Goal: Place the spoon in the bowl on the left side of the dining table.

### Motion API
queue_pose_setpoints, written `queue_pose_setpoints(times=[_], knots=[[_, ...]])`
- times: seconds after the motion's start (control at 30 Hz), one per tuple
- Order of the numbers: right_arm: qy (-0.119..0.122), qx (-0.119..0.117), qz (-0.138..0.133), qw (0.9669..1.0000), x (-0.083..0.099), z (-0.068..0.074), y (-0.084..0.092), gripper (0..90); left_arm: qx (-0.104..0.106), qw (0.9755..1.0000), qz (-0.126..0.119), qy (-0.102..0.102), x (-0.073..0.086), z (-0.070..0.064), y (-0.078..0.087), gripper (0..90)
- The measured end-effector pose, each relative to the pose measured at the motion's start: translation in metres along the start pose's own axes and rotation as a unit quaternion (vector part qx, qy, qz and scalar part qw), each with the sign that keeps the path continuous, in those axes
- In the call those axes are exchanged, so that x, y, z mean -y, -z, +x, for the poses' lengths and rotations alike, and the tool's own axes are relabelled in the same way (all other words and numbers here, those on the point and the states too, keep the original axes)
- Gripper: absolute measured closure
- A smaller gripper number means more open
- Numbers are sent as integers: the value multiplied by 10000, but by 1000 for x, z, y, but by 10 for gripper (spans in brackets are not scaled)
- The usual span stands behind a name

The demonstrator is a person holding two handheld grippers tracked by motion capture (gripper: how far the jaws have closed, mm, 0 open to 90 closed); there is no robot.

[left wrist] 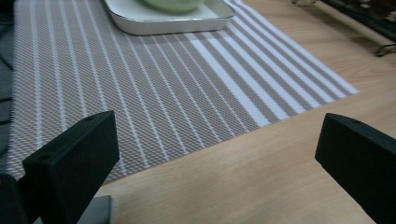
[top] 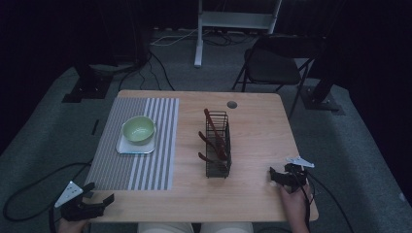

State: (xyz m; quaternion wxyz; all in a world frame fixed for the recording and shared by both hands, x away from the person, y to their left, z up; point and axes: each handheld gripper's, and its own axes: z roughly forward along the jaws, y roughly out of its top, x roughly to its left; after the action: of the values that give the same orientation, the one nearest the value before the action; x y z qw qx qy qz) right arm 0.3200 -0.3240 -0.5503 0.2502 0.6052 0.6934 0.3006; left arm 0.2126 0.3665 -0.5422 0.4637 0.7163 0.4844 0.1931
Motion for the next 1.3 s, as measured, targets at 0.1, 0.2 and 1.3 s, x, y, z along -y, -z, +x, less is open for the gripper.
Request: queue_pose_setpoints(times=[0.1,0.2,1.3], knots=[[0,0,-1,10000,0,0,0,119,62,10000,15,32,0,0,2,0],[6,-1,-3,10000,0,0,-1,119,81,9999,50,37,0,-1,3,0],[6,1,-5,10000,0,0,-1,119,651,9963,551,-144,-17,-19,-23,0]])
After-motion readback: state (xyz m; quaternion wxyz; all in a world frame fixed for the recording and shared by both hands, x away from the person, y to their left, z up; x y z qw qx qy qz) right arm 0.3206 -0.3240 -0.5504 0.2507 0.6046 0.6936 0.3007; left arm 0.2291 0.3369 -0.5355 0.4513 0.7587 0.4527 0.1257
